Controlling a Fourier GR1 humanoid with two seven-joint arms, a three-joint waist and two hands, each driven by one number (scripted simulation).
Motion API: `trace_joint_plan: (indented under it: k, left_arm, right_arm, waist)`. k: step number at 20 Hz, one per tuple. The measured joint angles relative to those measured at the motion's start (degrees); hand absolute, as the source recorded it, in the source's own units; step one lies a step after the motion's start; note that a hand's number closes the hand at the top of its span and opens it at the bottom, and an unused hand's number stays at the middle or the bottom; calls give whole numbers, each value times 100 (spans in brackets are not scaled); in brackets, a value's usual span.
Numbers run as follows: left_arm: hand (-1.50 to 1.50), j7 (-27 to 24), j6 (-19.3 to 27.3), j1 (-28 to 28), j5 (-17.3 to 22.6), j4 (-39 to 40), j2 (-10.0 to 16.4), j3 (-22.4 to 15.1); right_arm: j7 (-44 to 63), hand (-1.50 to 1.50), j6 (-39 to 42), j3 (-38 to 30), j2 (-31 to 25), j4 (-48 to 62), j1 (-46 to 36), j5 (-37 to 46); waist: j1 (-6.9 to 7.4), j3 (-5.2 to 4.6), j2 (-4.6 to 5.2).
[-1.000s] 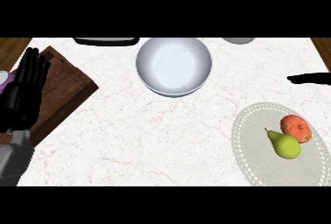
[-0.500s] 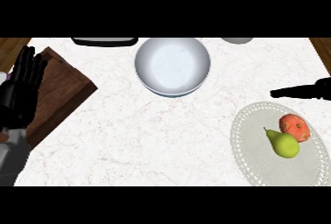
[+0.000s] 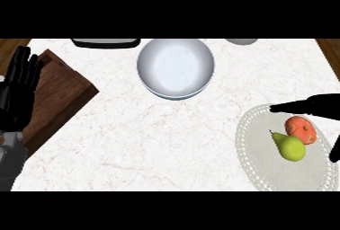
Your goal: Pick the pear from the placemat and place it in the bowl
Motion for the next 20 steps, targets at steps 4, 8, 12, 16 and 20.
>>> trace_joint_plan:
  k: [4,8,12,16,20]
  left_arm:
    - [0,62,-17,-36,-49,-23,-38,14]
    - [0,64,-8,-27,-101,-25,-133,9]
    - [0,199,19,-18,-150,-133,-115,52]
    - [0,129,-54,64,-188,-141,-156,89]
    - [0,9,-120,184,-232,-132,-203,155]
  right_arm:
    - [-443,-150,-495,313,144,448,-4,357]
    - [-827,-150,-802,515,237,739,-94,463]
    - [-1149,-150,-1106,721,348,999,-135,564]
    - [-1340,-150,-1292,915,470,1318,-286,707]
    - [-1363,-150,-1452,1116,723,1552,-299,863]
  waist:
    - [-9,-2,-3]
    - [-16,-3,-9]
    - [-22,-5,-17]
    - [-21,-7,-18]
    - [-38,-9,-24]
